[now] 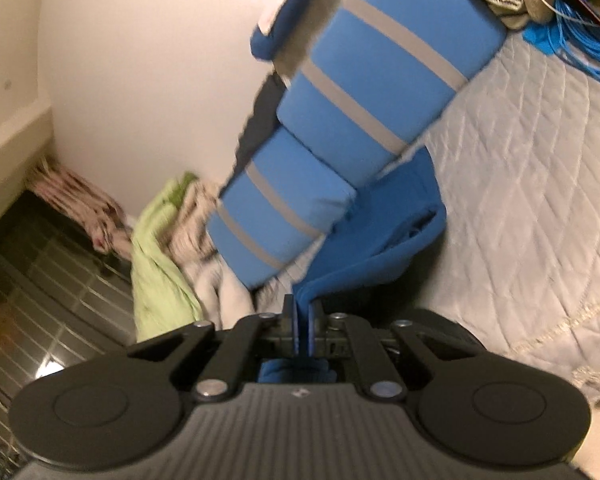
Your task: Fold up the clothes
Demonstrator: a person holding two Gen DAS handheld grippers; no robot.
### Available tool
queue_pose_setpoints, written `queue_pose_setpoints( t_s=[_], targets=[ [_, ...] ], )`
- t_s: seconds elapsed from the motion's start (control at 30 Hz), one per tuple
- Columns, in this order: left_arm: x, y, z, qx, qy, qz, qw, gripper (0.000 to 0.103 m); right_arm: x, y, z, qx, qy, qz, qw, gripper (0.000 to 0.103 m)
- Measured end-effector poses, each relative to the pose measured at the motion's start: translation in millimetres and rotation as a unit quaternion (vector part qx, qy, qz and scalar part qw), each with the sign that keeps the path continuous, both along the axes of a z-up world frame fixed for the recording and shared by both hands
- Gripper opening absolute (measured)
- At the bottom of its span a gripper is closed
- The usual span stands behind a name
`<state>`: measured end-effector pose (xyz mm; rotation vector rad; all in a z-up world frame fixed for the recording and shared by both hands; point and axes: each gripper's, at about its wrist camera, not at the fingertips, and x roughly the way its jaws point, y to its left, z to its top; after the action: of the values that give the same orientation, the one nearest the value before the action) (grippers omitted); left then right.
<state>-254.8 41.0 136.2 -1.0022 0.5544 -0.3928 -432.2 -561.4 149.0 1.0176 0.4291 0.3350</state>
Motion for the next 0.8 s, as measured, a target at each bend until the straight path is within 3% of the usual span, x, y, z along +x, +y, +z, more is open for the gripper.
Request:
queue_pose_setpoints(
  t_s=[0.1, 0.23, 0.43, 0.8],
  targets=[
    [-4.8, -1.1, 14.1, 0.007, -0.015, 0.006, 0.9998, 0.005, -2.4, -0.9, 13.3, 0.003, -0.015, -0.009, 1.0, 0.005],
    [-19.1, 2.9, 23.2, -0.023, -0.019, 0.021, 0.9993, 0.005, -12.8, 1.0, 29.8, 0.005, -0.036, -0.017, 0.999, 0.005],
    [-34.0, 1.1, 33.0, -0.004, -0.009, 0.035, 0.9993, 0.005, -34.9, 7.6, 44.9, 0.012, -0.03, -0.031, 0.999, 0.005],
    [23.1, 8.7, 20.8, 0.02, 0.029, 0.049, 0.9982, 0.005, 13.2, 10.6, 38.2, -0.012, 0.009, -0.032, 0.999, 0.005]
  ],
)
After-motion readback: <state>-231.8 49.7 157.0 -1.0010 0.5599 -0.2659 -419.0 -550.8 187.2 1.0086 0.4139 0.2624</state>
